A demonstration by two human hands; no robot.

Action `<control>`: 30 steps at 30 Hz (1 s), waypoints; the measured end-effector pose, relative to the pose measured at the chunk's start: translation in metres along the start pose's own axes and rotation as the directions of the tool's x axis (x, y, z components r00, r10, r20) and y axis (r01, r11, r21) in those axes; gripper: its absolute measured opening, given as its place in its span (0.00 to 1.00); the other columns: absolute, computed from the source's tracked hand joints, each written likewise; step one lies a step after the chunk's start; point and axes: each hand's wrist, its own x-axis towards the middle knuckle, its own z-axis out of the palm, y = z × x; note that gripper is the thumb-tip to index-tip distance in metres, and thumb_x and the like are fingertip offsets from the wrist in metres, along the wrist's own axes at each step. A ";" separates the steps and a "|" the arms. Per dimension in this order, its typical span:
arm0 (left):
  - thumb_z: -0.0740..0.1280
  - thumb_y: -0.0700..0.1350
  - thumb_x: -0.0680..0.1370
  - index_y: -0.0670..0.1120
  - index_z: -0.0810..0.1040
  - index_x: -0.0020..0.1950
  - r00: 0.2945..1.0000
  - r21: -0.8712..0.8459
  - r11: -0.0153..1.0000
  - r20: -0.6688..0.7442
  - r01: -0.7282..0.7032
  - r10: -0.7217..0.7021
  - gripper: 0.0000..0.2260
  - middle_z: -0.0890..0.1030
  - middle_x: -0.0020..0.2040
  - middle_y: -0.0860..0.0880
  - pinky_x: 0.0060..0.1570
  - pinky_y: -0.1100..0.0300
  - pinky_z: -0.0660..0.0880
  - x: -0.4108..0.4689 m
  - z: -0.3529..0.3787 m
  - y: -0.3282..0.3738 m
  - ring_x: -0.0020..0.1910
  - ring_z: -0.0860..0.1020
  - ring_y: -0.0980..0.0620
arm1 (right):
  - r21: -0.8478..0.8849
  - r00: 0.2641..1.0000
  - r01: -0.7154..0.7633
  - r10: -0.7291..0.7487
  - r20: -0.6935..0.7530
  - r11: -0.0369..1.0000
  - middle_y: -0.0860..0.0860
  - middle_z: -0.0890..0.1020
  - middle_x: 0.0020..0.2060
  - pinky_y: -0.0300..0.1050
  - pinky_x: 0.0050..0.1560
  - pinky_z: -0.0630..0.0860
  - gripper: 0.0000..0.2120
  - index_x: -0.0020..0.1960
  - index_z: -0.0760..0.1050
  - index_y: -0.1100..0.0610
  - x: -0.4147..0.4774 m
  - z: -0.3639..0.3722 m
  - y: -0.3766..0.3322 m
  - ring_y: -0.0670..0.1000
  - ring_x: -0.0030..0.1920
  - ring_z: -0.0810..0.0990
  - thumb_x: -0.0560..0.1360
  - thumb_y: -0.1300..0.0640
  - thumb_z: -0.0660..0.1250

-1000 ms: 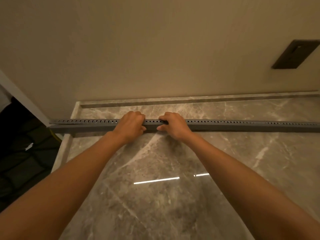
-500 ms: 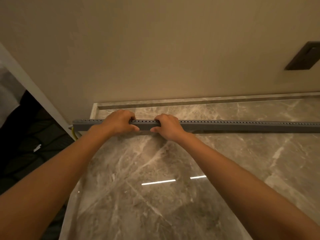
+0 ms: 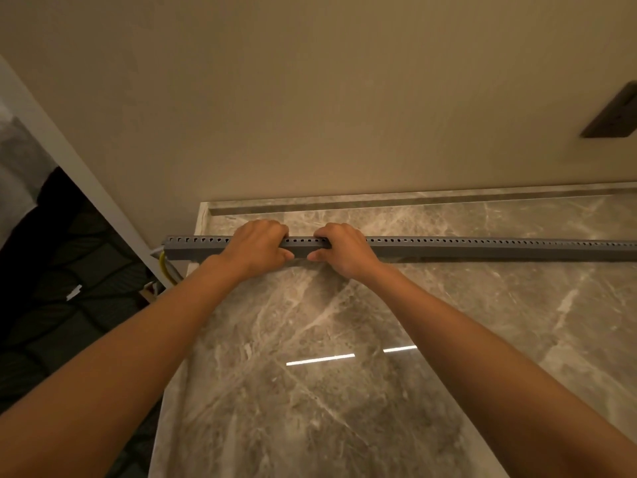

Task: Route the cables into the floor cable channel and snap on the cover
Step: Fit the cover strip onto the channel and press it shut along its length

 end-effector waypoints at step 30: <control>0.70 0.47 0.74 0.40 0.78 0.54 1.000 -0.082 0.996 -0.014 -0.018 0.017 0.13 0.80 0.53 0.42 0.48 0.54 0.72 -0.038 -0.015 -0.090 0.52 0.76 0.44 | -0.019 0.996 0.073 -0.072 0.055 0.997 0.59 0.81 0.52 0.48 0.49 0.68 0.14 0.56 0.76 0.61 0.026 0.033 -0.090 0.60 0.53 0.77 0.73 0.56 0.67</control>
